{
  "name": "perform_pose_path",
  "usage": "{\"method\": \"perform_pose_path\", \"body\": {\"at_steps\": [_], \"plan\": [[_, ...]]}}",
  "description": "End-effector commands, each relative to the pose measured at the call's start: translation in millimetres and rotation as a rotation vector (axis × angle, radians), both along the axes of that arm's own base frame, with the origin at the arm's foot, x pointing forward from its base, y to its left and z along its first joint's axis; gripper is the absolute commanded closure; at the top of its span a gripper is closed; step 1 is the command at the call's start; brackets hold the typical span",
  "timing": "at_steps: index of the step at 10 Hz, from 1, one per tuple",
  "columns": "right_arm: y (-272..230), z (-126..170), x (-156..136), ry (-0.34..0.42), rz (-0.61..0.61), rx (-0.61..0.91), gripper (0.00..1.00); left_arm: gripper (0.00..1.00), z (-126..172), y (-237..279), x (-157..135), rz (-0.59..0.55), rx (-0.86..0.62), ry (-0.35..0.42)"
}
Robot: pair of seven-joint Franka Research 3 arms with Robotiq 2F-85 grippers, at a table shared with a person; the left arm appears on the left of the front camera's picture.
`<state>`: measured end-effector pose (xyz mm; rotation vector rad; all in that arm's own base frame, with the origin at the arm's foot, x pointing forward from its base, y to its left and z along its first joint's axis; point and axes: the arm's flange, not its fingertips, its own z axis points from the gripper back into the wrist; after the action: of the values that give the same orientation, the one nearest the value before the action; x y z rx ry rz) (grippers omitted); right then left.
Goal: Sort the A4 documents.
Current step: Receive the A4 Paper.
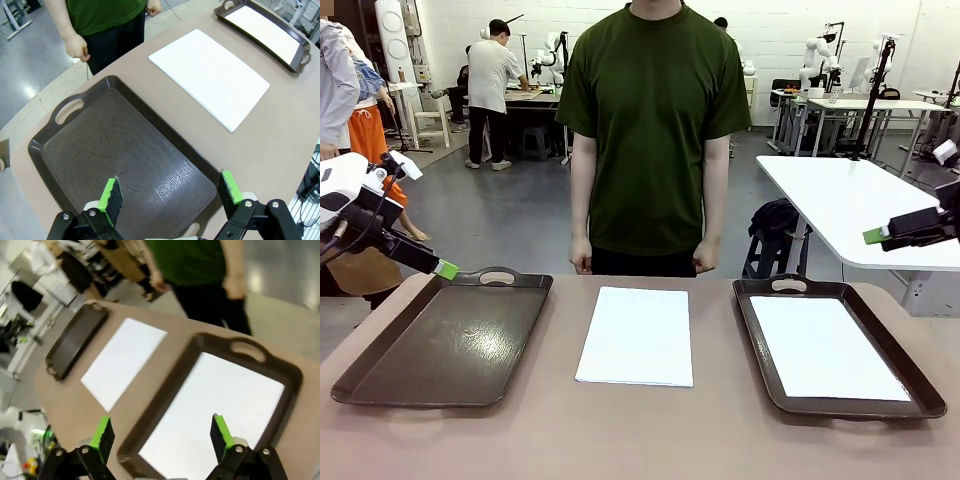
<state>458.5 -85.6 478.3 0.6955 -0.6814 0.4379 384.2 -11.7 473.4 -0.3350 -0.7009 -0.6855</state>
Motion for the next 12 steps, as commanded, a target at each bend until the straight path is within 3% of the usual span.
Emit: {"method": "perform_pose_path", "body": {"at_steps": [1,2,5,12], "plan": [[-3.2,-3.2,-20.3,-0.075,0.139,0.044,0.00,0.00,-2.0,2.9,1.6,-0.005,-0.007,-0.012],[0.1,3.5,-24.0,-0.115,0.162,0.035,0.00,0.00,-2.0,2.9,1.6,-0.005,-0.007,-0.012],[27.1,11.3,-36.0,-0.233,0.258,-0.201,0.00,0.00,-2.0,2.9,1.6,-0.005,-0.007,-0.012],[53.3,8.1,-20.4,-0.129,0.338,-0.228,0.00,0.00,-2.0,2.9,1.6,-0.005,-0.007,-0.012]]}}
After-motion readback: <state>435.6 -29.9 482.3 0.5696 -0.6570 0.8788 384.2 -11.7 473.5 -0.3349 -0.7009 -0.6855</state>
